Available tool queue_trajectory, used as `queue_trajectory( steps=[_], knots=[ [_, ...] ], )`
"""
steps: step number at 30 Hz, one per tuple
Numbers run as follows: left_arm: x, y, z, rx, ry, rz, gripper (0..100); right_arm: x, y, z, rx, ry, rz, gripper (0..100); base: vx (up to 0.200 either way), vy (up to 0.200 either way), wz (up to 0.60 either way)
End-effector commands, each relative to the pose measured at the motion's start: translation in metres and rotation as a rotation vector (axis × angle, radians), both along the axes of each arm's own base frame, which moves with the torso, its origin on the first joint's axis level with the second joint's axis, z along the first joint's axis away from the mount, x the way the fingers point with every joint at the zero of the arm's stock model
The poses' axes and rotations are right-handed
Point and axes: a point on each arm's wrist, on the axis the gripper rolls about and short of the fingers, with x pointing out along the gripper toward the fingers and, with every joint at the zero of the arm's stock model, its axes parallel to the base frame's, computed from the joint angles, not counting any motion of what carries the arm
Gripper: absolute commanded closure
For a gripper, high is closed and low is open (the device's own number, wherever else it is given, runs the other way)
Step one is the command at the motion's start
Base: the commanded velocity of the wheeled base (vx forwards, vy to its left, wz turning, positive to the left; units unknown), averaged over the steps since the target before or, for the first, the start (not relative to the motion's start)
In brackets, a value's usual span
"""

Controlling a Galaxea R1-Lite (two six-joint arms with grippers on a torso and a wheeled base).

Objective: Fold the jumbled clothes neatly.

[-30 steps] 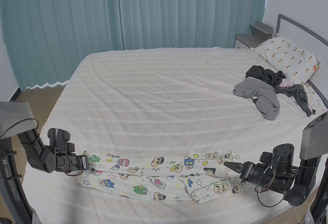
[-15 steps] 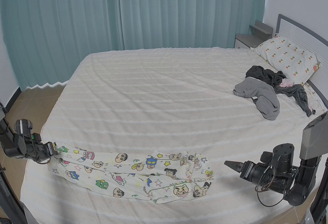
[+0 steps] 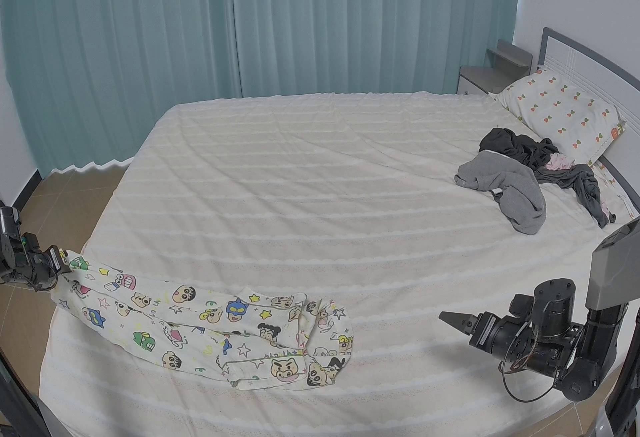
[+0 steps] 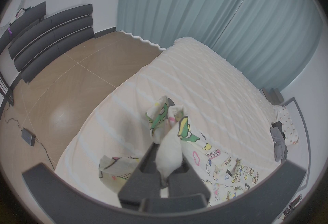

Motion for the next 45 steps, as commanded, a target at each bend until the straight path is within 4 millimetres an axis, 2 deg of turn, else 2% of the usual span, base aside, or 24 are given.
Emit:
queue_trajectory(
  steps=[1,2,4,5,6,7,8,15,17,19,21,26,31,43,44,45],
  knots=[
    [-0.004,-0.044,0.012,0.015,0.006,-0.088,100,0.001,0.0,0.001,0.004,-0.009,0.001,0,0.0,0.0,0.0],
    [-0.005,-0.065,0.016,0.032,0.015,-0.129,100,0.001,0.0,0.0,0.003,-0.008,0.001,0,0.0,0.0,0.0],
    [-0.007,-0.086,0.018,0.047,0.027,-0.171,100,0.0,0.001,0.001,0.003,-0.008,0.002,0,0.0,0.0,0.0],
    [-0.008,-0.107,0.02,0.05,0.034,-0.208,100,0.0,0.001,0.001,0.004,-0.009,0.002,0,0.0,0.0,0.0],
    [-0.009,-0.12,0.022,0.05,0.035,-0.223,100,0.0,0.001,0.001,0.003,-0.01,0.003,0,0.0,0.0,0.0],
    [-0.009,-0.12,0.022,0.05,0.035,-0.223,100,0.0,0.001,0.001,0.003,-0.01,0.003,0,0.0,0.0,0.0],
    [-0.012,-0.152,0.027,0.04,0.032,-0.257,100,0.001,0.0,0.001,0.003,-0.01,0.002,0,0.0,0.0,0.0],
    [-0.014,-0.246,0.032,0.05,-0.017,-0.371,100,0.0,0.001,0.0,0.001,-0.004,0.006,0,0.0,0.0,0.0],
    [-0.011,-0.274,0.025,0.047,-0.024,-0.389,100,0.0,0.001,-0.001,-0.001,-0.003,0.007,0,0.0,0.0,0.0],
    [-0.007,-0.292,0.017,0.05,-0.032,-0.409,100,0.0,0.001,-0.001,-0.001,-0.002,0.007,0,0.0,0.0,0.0],
    [0.0,-0.318,-0.005,0.074,-0.022,-0.446,100,0.0,0.001,-0.001,-0.002,0.0,0.007,0,0.0,0.0,0.0],
    [0.005,-0.358,-0.038,0.083,-0.031,-0.488,100,0.001,0.001,-0.001,-0.004,-0.003,0.007,0,0.0,0.0,0.0],
    [0.011,-0.382,-0.054,0.071,-0.047,-0.477,100,0.001,0.001,-0.001,-0.003,-0.004,0.008,0,0.0,0.0,0.0],
    [0.001,-0.408,-0.057,0.018,-0.066,-0.516,100,0.001,0.002,-0.004,-0.01,0.006,0.011,0,0.0,0.0,0.0],
    [0.001,-0.41,-0.057,0.012,-0.07,-0.515,0,0.001,0.002,-0.005,-0.011,0.007,0.011,0,0.0,0.0,0.0],
    [0.003,-0.411,-0.056,0.001,-0.074,-0.507,0,0.001,0.002,-0.005,-0.011,0.007,0.011,0,0.0,0.0,0.0]
  ],
)
